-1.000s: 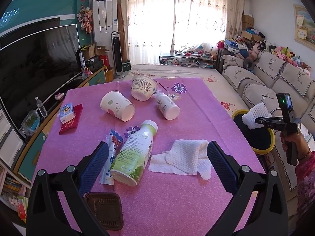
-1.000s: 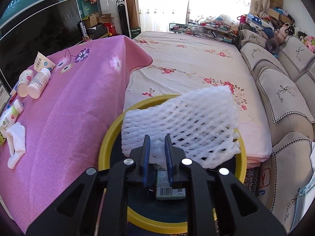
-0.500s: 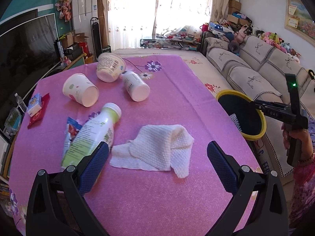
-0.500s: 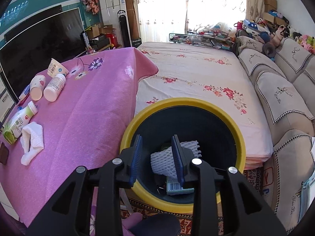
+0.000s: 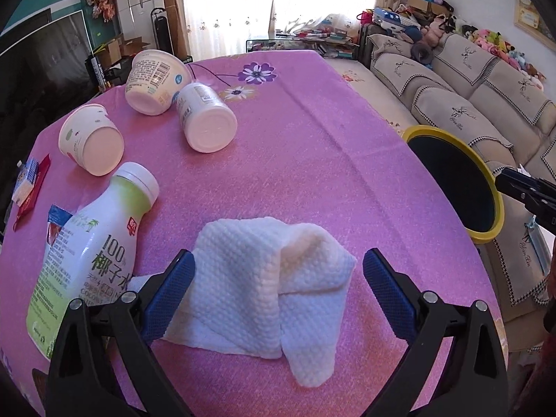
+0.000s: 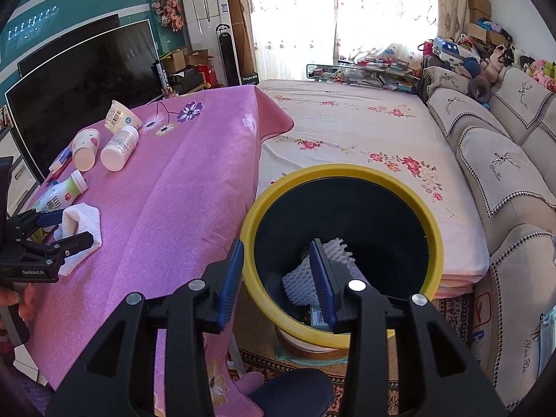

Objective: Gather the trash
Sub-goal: 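Grasp the white cloth with the left gripper, then carry the white cloth over the bin and open the left gripper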

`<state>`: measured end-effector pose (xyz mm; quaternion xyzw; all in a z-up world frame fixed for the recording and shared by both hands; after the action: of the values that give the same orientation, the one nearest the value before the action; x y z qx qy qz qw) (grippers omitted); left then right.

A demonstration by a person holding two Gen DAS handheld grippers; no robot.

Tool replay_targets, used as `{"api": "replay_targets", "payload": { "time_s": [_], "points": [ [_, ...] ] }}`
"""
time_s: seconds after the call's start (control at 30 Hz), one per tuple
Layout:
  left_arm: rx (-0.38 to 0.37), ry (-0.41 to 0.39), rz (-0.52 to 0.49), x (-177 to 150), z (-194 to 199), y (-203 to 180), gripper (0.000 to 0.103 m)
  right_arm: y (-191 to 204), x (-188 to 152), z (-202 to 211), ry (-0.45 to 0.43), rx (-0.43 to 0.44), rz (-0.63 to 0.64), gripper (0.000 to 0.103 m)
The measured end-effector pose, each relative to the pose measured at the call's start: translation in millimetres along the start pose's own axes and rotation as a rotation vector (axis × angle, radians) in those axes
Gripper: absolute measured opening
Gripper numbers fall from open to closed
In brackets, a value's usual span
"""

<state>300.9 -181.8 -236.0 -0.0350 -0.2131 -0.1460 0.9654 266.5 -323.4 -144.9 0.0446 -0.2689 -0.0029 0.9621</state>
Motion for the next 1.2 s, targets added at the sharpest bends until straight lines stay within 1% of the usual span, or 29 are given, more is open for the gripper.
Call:
{"api": "replay_targets", "payload": {
  "time_s": [0.07,0.13,0.17,0.2,0.23,0.3,0.33,0.37,0.4,0.47,0.63,0.87,0.93,0.97,1.07,1.2],
  "points": [
    [0.008,0.006,0.007,1,-4,1,0.088,-1,0,-1,0.001,0.003,-0.005,0.038],
    [0.024,0.005,0.01,2,-7,1,0.082,-1,-1,-2,0.001,0.005,-0.009,0.038],
    [0.03,0.003,0.01,3,-7,2,0.077,-1,-1,-2,0.001,0.008,-0.012,0.038],
    [0.034,0.001,0.011,4,-8,2,0.071,0,-2,-2,0.001,0.009,-0.013,0.038],
    [0.033,-0.003,0.013,4,-6,2,0.067,0,-2,-2,0.001,0.01,-0.014,0.038],
    [0.031,-0.01,0.017,5,-4,3,0.045,0,-2,-2,0.0,0.013,-0.015,0.038],
    [0.023,-0.012,0.019,5,-3,5,0.041,1,-3,-2,0.0,0.016,-0.015,0.038],
    [0.016,-0.014,0.022,5,-1,5,0.031,1,-3,-2,-0.001,0.018,-0.016,0.038],
    [0.008,-0.015,0.025,4,0,4,0.023,2,-3,-1,-0.003,0.02,-0.016,0.038],
    [-0.007,-0.018,0.023,4,3,2,0.017,3,-5,1,-0.008,0.022,-0.015,0.038],
    [-0.011,-0.051,-0.003,3,18,-10,0.016,2,-6,14,-0.037,0.007,-0.02,0.038],
    [-0.019,-0.13,-0.051,5,60,-32,0.016,-14,-18,31,-0.06,-0.029,-0.052,0.038],
    [-0.025,-0.145,-0.066,7,70,-40,0.016,-20,-23,35,-0.062,-0.045,-0.063,0.041],
    [-0.027,-0.152,-0.075,9,74,-46,0.016,-23,-26,37,-0.064,-0.05,-0.07,0.043],
    [-0.036,-0.166,-0.106,21,82,-65,0.016,-34,-35,45,-0.074,-0.062,-0.093,0.043],
    [-0.065,-0.179,-0.148,37,87,-102,0.016,-48,-43,57,-0.089,-0.08,-0.116,0.043]
  ]
}}
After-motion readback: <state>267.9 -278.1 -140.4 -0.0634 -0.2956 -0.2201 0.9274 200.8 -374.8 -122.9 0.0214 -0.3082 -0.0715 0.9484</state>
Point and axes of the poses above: each gripper's, at about its wrist camera, not at the fingertips, and z roughly against the way its jaws point, y to its left, x to its top, the point moved 7 cm from there along -z, roughly the way its jaws point, and after that the axes turned 12 degrees about y, right-handed, at the moved point
